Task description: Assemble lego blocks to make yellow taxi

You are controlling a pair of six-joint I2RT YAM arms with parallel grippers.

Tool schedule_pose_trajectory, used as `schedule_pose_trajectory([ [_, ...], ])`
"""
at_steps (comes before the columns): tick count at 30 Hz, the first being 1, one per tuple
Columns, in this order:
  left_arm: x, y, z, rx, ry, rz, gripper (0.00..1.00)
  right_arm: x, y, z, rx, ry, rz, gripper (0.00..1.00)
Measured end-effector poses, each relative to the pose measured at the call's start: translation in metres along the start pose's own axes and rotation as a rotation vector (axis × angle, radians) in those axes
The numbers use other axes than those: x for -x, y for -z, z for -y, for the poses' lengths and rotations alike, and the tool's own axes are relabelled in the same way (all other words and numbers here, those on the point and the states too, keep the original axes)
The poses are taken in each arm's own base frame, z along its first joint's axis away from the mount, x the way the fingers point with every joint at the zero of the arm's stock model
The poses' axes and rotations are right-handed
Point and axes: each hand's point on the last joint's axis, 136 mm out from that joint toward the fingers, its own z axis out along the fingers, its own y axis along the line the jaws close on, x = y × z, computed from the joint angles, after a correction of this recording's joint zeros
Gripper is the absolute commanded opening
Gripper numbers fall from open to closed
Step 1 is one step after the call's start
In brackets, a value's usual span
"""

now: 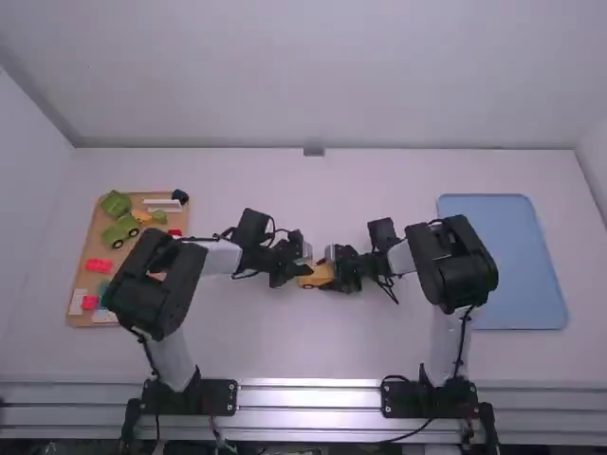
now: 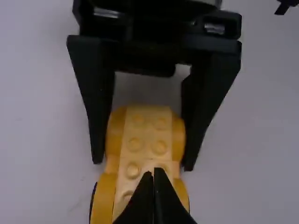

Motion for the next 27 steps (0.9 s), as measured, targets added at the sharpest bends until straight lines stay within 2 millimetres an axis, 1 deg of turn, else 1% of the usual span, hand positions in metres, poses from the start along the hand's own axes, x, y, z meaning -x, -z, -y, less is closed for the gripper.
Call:
schedule_pose_trajectory([
  [8, -0.003, 0.0, -0.002, 0.012, 0.043, -0.016, 0.02, 0.0, 0.0, 0.0, 0.001, -0.001, 0.0, 0.54],
  [15, -0.002, 0.0, -0.003, 0.016, 0.053, -0.01, 0.02, 0.0, 0.0, 0.0, 0.001, 0.0, 0.0, 0.54],
  [18, 0.0, 0.004, -0.006, 0.02, 0.074, -0.027, 0.02, 0.0, 0.0, 0.0, 0.001, -0.001, 0.0, 0.55],
  [19, 0.001, 0.008, -0.008, 0.03, 0.08, -0.036, 0.02, 0.0, 0.0, 0.0, -0.002, 0.002, 0.0, 0.58],
  [20, 0.004, 0.013, -0.011, 0.047, 0.08, -0.038, 0.02, 0.0, 0.0, 0.001, -0.003, 0.001, -0.001, 0.68],
  [21, 0.006, 0.015, -0.012, 0.053, 0.079, -0.038, 0.02, 0.0, 0.0, 0.001, -0.003, 0.002, -0.002, 0.7],
  [23, 0.029, 0.038, -0.031, 0.14, 0.047, -0.018, 0.02, -0.004, 0.0, 0.002, -0.012, 0.001, -0.022, 0.77],
  [24, 0.038, 0.047, -0.039, 0.176, 0.035, -0.01, 0.04, -0.004, 0.0, 0.003, -0.014, 0.002, -0.024, 0.78],
  [25, 0.052, 0.061, -0.05, 0.232, 0.018, 0.004, 0.16, -0.004, 0.0, 0.003, -0.017, 0.005, -0.027, 0.8],
  [26, 0.06, 0.069, -0.056, 0.266, 0.005, 0.01, 0.25, -0.005, 0.0, 0.004, -0.019, 0.006, -0.028, 0.81],
  [27, 0.076, 0.089, -0.069, 0.347, -0.003, 0.025, 0.92, -0.005, 0.0, 0.005, -0.023, 0.01, -0.03, 0.85],
])
